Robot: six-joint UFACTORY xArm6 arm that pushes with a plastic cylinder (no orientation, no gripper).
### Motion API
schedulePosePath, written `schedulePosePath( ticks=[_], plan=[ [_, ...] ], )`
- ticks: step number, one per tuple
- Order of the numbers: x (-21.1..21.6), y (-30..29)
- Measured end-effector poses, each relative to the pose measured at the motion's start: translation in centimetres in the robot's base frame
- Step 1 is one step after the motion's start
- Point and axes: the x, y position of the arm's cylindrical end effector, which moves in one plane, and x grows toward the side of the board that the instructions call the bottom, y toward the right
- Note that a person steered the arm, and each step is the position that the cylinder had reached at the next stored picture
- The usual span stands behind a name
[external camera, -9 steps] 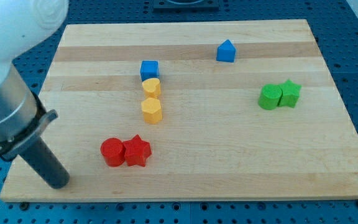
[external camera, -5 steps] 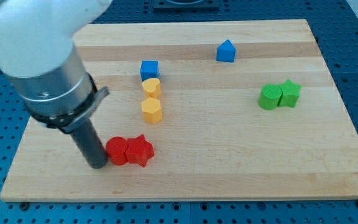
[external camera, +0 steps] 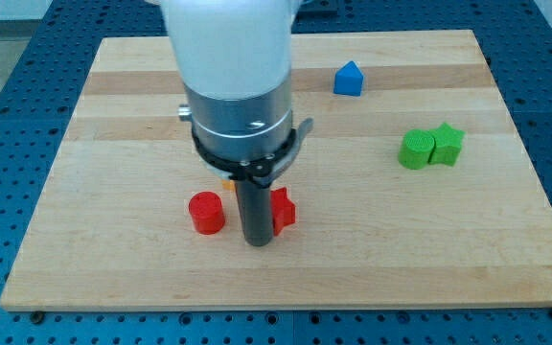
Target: Slide red star right side of the yellow hexagon
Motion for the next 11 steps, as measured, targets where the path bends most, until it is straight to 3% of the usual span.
schedulePosePath(
  ticks=[6,9,11],
  plan=[
    [-4.6,1.3],
    [-1.9,1.7],
    [-3.4,3.8]
  ],
)
